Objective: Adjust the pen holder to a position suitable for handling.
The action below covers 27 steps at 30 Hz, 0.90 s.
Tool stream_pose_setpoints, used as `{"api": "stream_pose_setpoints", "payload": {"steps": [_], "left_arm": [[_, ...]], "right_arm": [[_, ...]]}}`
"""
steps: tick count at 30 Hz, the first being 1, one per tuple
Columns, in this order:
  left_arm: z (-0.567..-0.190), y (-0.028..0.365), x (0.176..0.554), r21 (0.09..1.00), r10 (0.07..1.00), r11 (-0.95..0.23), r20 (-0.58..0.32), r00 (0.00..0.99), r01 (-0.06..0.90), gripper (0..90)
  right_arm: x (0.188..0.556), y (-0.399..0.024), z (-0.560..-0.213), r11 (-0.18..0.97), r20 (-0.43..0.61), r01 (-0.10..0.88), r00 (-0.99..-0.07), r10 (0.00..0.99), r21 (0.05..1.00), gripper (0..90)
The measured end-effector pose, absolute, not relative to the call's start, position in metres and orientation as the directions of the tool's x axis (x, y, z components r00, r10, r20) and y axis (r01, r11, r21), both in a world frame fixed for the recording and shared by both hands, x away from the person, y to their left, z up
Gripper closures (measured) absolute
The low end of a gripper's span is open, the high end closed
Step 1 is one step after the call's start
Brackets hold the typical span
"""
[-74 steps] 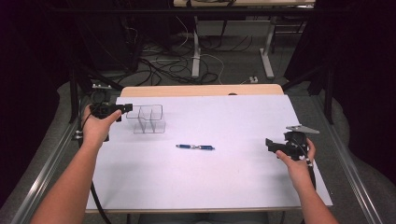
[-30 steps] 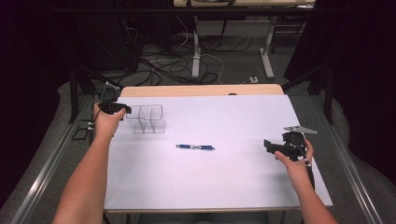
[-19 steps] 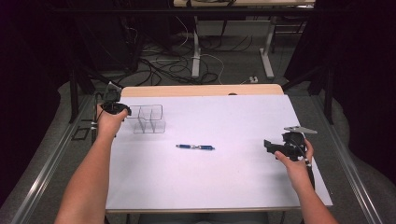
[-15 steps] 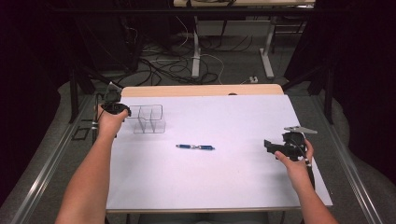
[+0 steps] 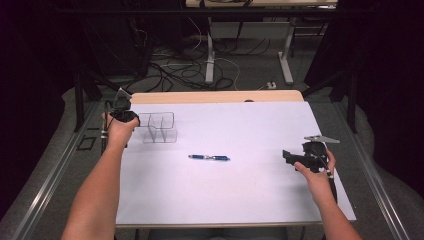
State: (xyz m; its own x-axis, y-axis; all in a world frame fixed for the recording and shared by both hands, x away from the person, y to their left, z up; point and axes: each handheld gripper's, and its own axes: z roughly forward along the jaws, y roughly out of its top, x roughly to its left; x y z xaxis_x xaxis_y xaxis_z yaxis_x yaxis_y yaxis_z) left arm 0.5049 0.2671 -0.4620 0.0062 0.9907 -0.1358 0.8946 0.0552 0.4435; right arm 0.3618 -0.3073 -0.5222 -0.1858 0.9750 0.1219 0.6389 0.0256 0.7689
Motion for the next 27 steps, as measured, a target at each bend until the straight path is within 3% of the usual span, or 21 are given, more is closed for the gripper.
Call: {"api": "stream_pose_setpoints", "payload": {"steps": [27], "left_arm": [[-0.4587,0.2581,0.5039,0.439,0.995,0.041,-0.103,0.005,0.898,88.6]], "right_arm": [[0.3624,-0.3082,-0.5226,0.021,0.125,0.639,-0.183,0.975,0.769,11.4]]}}
